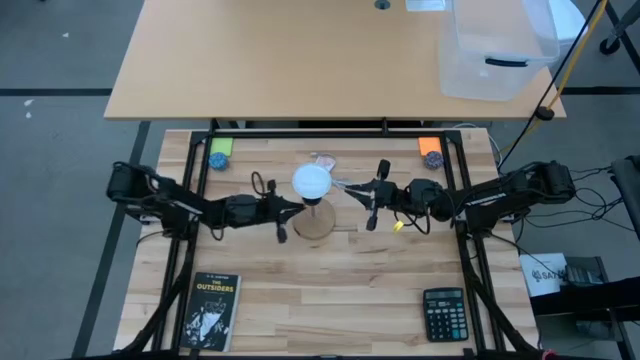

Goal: Screw lightbulb
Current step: Remove the lightbulb from the lamp

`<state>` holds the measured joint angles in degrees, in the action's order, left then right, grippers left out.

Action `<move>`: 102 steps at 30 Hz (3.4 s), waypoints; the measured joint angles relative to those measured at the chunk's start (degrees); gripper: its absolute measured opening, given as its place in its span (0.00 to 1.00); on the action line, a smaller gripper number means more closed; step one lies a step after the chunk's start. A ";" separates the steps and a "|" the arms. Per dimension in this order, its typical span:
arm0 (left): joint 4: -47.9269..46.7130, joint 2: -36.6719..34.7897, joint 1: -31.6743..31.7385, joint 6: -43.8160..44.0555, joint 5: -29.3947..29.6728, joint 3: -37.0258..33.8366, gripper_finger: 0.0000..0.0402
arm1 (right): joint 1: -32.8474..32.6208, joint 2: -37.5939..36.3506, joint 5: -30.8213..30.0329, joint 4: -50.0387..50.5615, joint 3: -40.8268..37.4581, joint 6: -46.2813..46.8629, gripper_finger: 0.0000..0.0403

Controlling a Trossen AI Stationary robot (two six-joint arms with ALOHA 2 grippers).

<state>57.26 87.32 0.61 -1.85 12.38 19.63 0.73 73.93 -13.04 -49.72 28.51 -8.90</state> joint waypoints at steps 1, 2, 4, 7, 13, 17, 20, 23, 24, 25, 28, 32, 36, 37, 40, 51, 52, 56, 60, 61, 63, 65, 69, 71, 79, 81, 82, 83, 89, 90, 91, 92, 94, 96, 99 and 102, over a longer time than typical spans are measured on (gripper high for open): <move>0.50 1.09 0.42 0.05 -0.01 0.47 0.11 | 0.00 0.00 -0.02 0.10 0.00 0.37 0.12; 1.38 2.14 0.75 0.05 -0.02 0.95 0.12 | 0.00 0.00 -0.02 0.18 0.01 0.71 0.15; 3.79 4.03 1.26 0.05 -0.73 1.81 0.14 | -0.04 0.00 -0.02 0.59 0.02 1.15 0.20; 5.48 6.29 1.73 0.11 -3.26 3.08 0.16 | -0.04 0.00 -0.02 1.39 0.02 1.73 0.27; 5.53 9.01 1.72 0.25 -5.74 4.97 0.20 | -0.07 0.02 0.47 1.93 0.02 2.27 0.38; 5.39 9.12 1.67 0.36 -6.35 4.97 0.26 | -0.07 0.00 0.51 2.02 0.02 2.27 0.40; 5.54 9.12 1.67 0.51 -7.76 4.97 0.32 | -0.09 0.00 0.52 2.43 0.02 2.25 0.40; 6.65 9.12 1.67 0.84 -8.41 4.97 0.38 | -0.07 0.01 0.53 2.42 0.02 2.20 0.39; 6.90 9.12 1.76 0.87 -9.23 4.97 0.40 | -0.07 0.00 0.53 2.43 0.02 2.18 0.39; 7.06 9.12 1.82 0.88 -9.89 4.98 0.41 | -0.06 0.00 0.51 2.40 0.02 2.15 0.39; 6.17 9.12 1.89 0.86 -10.43 5.68 0.44 | 0.04 0.00 0.51 1.73 0.02 1.85 0.39; 5.84 9.12 1.89 0.33 -10.43 6.19 0.45 | 0.09 0.01 0.49 1.43 0.02 1.83 0.39; 5.80 9.12 2.07 0.22 -10.43 6.39 0.45 | 0.09 0.00 0.49 1.40 0.02 2.01 0.39; 5.70 9.12 2.15 0.22 -10.42 6.39 0.45 | 0.09 0.02 0.51 1.35 0.02 2.07 0.39; 5.46 9.12 2.26 0.22 -10.41 6.39 0.45 | 0.09 0.01 0.49 1.03 0.02 2.09 0.39; 5.81 9.12 2.29 0.07 -10.39 6.41 0.45 | 0.09 0.02 0.47 0.84 0.02 2.07 0.39; 5.82 9.12 2.35 0.07 -10.37 6.41 0.45 | 0.09 0.00 0.47 0.63 0.02 2.07 0.39; 6.35 9.12 2.55 0.07 -10.08 6.43 0.45 | 0.09 0.00 -0.23 0.16 0.02 2.05 0.39; 6.36 9.12 2.74 0.07 -9.99 7.30 0.45 | 0.10 0.01 -0.38 0.17 0.02 2.05 0.39; 6.28 9.12 2.90 0.07 -9.99 7.65 0.45 | 0.10 0.00 -0.39 0.16 0.03 2.05 0.39; 5.71 9.11 3.28 0.06 -9.99 8.03 0.45 | 0.09 0.02 -0.37 0.18 0.03 2.05 0.39; 5.03 9.12 3.66 0.07 -9.98 8.07 0.45 | 0.11 0.00 -0.39 0.18 0.03 2.14 0.39; 5.25 9.12 3.77 0.12 -9.99 8.12 0.44 | 0.09 0.00 -0.39 0.18 0.02 2.22 0.39; 5.18 9.12 3.77 0.27 -9.98 8.12 0.44 | 0.11 0.01 -0.39 0.18 0.03 2.18 0.39; 4.60 9.12 4.42 1.47 -10.20 8.12 0.27 | 0.09 0.00 -0.39 0.18 0.04 2.18 0.39; 4.34 9.10 4.69 1.62 -10.19 8.12 0.22 | 0.11 0.00 -0.39 0.18 0.02 2.20 0.39; 4.20 9.10 4.78 1.72 -10.19 8.14 0.20 | 0.11 0.01 -0.39 0.18 0.02 2.20 0.39; 4.11 9.10 4.82 1.86 -10.21 8.14 0.18 | 0.11 0.02 -0.39 0.16 0.02 2.20 0.39; 3.97 9.08 4.88 1.95 -10.43 8.16 0.12 | 0.07 0.00 -0.39 0.18 0.02 2.22 0.39; 3.95 9.08 4.88 1.95 -10.43 8.16 0.12 | -0.07 0.02 -0.37 0.20 0.02 2.22 0.39; 3.93 9.08 4.88 1.95 -10.43 8.16 0.12 | -0.21 0.01 -0.37 0.19 0.02 2.25 0.39; 3.93 9.08 4.88 1.95 -10.43 8.16 0.12 | -0.38 0.01 -0.37 0.19 0.03 2.25 0.39; 3.91 9.08 4.88 1.91 -10.43 8.16 0.12 | -0.69 0.02 -0.35 0.20 0.02 2.25 0.39; 3.89 9.08 4.88 1.91 -10.43 8.16 0.12 | -0.90 0.00 -0.34 0.20 0.02 2.25 0.39; 3.96 9.08 4.88 1.94 -10.47 8.16 0.12 | -0.90 0.00 -0.32 0.37 0.03 2.43 0.39; 4.47 9.10 4.95 2.03 -12.13 8.16 0.14 | -0.90 0.02 -0.32 0.40 0.02 2.44 0.39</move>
<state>61.73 96.42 5.56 0.18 0.26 27.79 -0.16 73.95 -13.37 -49.32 28.53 -6.46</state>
